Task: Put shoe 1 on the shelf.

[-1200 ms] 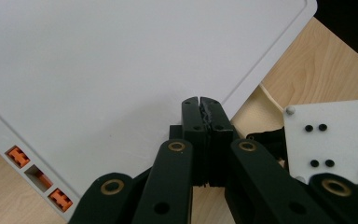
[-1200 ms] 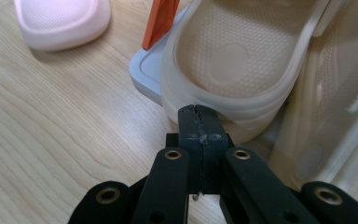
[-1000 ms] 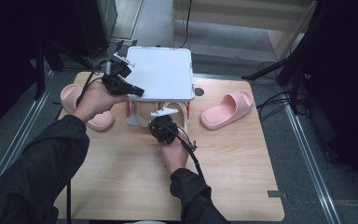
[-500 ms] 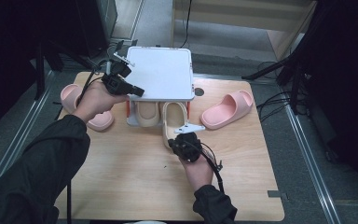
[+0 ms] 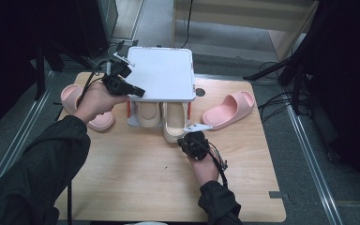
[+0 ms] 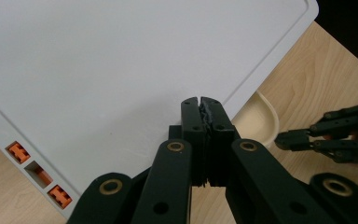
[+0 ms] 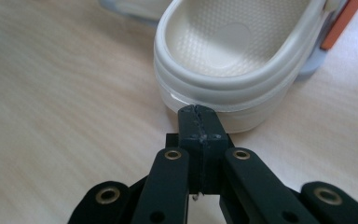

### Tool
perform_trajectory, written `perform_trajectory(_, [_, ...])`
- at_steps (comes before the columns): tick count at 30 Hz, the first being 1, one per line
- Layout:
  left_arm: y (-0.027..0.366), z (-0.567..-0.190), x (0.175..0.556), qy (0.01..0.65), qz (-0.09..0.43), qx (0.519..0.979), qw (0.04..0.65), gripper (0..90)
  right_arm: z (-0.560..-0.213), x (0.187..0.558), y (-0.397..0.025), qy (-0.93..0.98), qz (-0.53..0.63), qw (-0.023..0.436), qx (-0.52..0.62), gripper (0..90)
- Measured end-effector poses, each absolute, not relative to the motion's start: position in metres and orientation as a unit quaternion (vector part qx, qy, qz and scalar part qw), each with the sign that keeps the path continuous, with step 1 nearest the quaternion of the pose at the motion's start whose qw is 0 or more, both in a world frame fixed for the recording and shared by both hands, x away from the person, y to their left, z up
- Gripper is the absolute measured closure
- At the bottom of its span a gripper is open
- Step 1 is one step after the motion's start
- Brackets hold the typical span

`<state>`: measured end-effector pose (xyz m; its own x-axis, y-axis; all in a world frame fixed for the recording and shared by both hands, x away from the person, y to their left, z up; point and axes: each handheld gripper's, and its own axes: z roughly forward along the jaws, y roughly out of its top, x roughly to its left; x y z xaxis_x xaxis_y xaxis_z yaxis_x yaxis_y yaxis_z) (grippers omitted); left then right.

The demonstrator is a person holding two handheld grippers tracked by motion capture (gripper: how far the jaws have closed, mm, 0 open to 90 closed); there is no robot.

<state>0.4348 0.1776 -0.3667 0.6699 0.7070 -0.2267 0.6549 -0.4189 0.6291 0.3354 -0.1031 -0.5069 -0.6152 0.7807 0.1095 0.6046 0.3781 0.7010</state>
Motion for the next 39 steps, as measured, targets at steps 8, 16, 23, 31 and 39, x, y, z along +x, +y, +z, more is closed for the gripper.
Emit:
perform_trajectory(8, [0.178, -0.367, 0.436, 0.408, 0.031, 0.838, 0.361, 88.3, -0.505, 0.372, -0.090, 0.817, 0.367, 0.141, 0.421, 89.9])
perform_trajectory(16, [0.180, -0.367, 0.435, 0.409, 0.028, 0.838, 0.360, 85.6, -0.507, 0.389, -0.087, 0.811, 0.376, 0.124, 0.432, 87.2])
perform_trajectory(23, [0.190, -0.363, 0.429, 0.408, 0.020, 0.832, 0.375, 71.7, -0.499, 0.369, -0.093, 0.823, 0.373, 0.111, 0.414, 85.0])
perform_trajectory(31, [0.197, -0.353, 0.388, 0.387, 0.033, 0.835, 0.390, 48.4, -0.475, 0.335, -0.120, 0.839, 0.382, 0.081, 0.379, 67.5])
perform_trajectory(39, [0.200, -0.381, 0.351, 0.383, 0.044, 0.840, 0.382, 41.9, -0.471, 0.314, -0.152, 0.834, 0.410, 0.051, 0.366, 56.8])
